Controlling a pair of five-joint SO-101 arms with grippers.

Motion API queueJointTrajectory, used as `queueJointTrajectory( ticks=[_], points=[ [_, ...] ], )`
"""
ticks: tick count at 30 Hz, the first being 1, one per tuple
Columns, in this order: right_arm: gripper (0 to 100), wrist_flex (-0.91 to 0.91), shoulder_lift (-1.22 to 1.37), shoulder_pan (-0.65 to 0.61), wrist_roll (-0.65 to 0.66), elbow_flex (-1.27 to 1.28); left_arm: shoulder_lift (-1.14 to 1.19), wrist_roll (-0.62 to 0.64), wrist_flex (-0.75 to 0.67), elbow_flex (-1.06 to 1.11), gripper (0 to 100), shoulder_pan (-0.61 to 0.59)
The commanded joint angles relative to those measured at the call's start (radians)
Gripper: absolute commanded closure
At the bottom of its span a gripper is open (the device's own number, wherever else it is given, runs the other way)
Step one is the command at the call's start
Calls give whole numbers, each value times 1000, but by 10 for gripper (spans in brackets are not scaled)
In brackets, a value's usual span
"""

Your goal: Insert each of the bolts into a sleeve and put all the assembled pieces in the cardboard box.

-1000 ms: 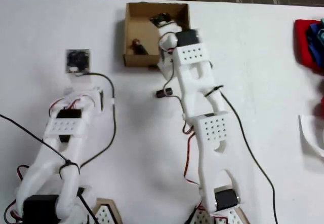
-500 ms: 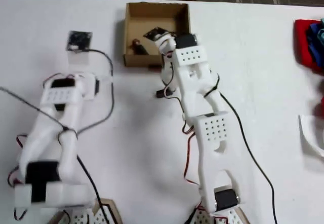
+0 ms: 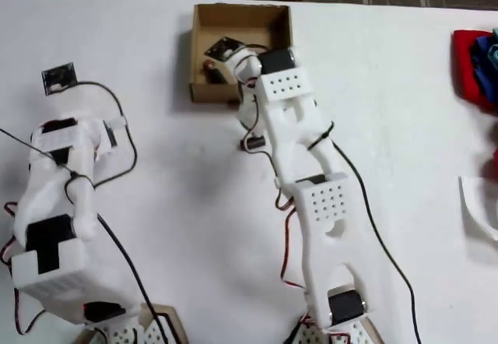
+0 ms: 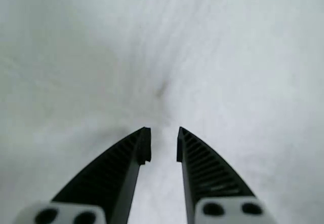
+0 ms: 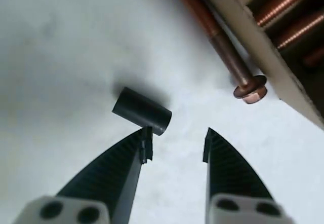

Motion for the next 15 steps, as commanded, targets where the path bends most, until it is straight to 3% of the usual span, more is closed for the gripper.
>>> queueJointTrajectory(
  ticks=[1, 10, 15],
  points=[
    [842, 21, -79, -16, 43, -6, -3, 8, 6, -35, 887, -9],
    [840, 22, -79, -77, 298, 75, 2, 8, 25, -38, 887, -9],
    [840, 22, -70, -87, 370, 78, -2, 8, 25, -38, 887, -9]
  ],
)
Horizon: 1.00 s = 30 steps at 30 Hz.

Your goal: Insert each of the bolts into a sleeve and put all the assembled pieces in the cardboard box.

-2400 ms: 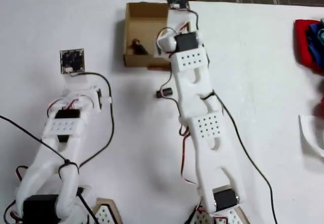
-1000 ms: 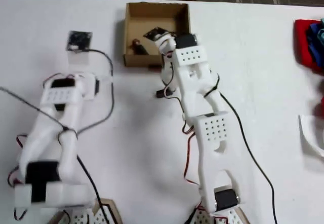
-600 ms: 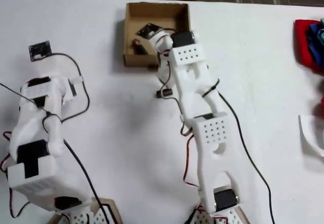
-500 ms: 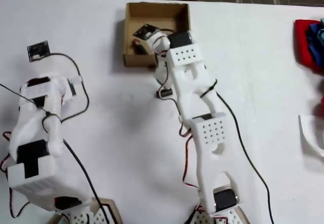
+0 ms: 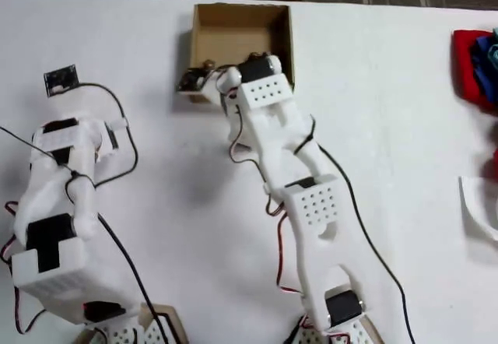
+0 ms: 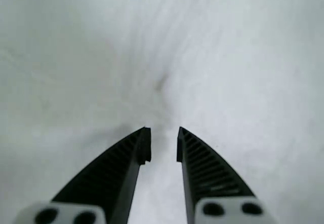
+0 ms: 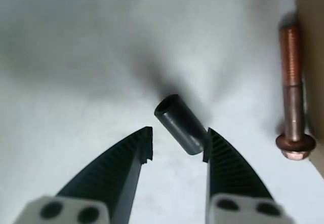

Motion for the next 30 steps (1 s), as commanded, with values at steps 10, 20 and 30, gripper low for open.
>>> queueJointTrajectory(
  ticks=[10, 20, 30],
  points=[
    [843, 15, -68, -7, 87, 80, -11, 8, 6, -38, 887, -12],
    [843, 13, 1, -4, 87, 78, -11, 8, 8, -35, 887, -12],
    [891, 13, 48, -4, 80, 64, -11, 8, 8, -35, 887, -12]
  ],
)
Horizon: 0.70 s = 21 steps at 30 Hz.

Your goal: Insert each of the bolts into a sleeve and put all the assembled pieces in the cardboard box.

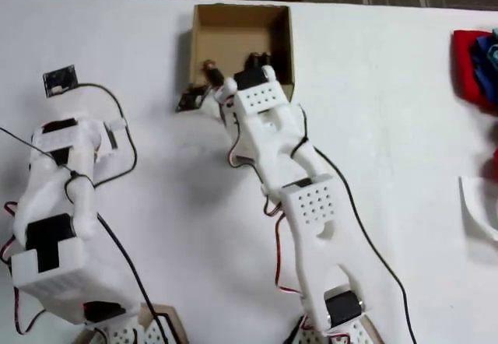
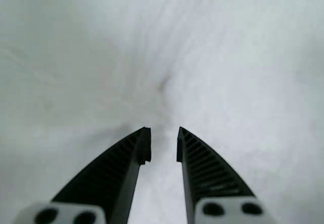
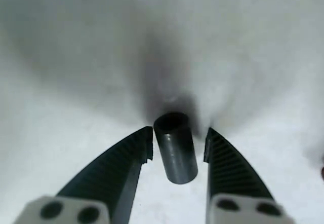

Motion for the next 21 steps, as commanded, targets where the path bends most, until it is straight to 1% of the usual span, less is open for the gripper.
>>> queueJointTrajectory(
  ticks=[1, 2, 4, 9, 12, 13, 16, 21],
  points=[
    [935, 13, -4, 2, 0, -35, -11, 8, 8, -35, 887, -8],
    [984, 13, -4, 2, -14, -54, -11, 8, 8, -35, 887, -8],
    [967, 15, -4, 2, -101, -104, -11, 8, 8, -35, 887, -8],
    [978, 15, -4, 2, -368, -267, -11, 8, 8, -35, 887, -8],
    [978, 18, -2, 1, -523, -305, -11, 8, 8, -35, 887, -8],
    [978, 18, 2, 1, -545, -305, -11, 8, 8, -35, 887, -8],
    [964, 18, 7, -1, -546, -288, -11, 8, 8, -35, 887, -8],
    [783, 18, 7, -7, -548, -189, -11, 8, 8, -35, 887, -8]
  ],
)
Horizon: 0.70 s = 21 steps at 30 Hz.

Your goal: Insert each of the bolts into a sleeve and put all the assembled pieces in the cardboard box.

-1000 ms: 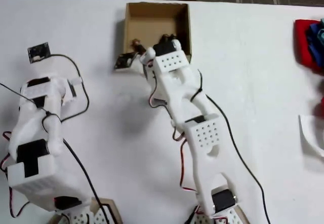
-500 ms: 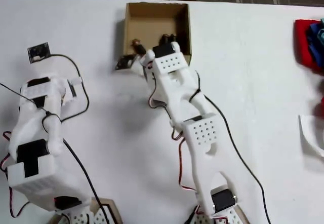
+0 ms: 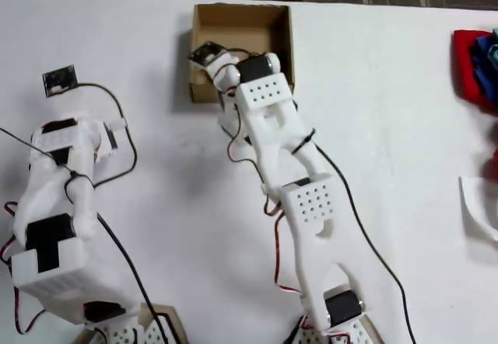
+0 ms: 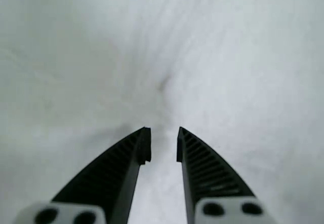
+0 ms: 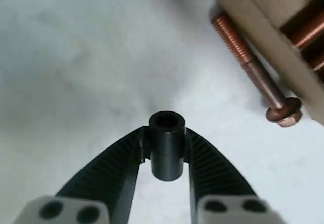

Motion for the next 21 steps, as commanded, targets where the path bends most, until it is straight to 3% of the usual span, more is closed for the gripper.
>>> queueJointTrajectory(
  ticks=[1, 12, 21],
  points=[
    [777, 16, -12, -8, -9, 34, -11, 8, 8, -35, 887, -8],
    [816, -18, -12, 36, 77, 40, -11, 8, 29, -41, 887, -8],
    [817, -77, 16, -1, 123, 38, -11, 8, 43, -39, 887, -8]
  ],
)
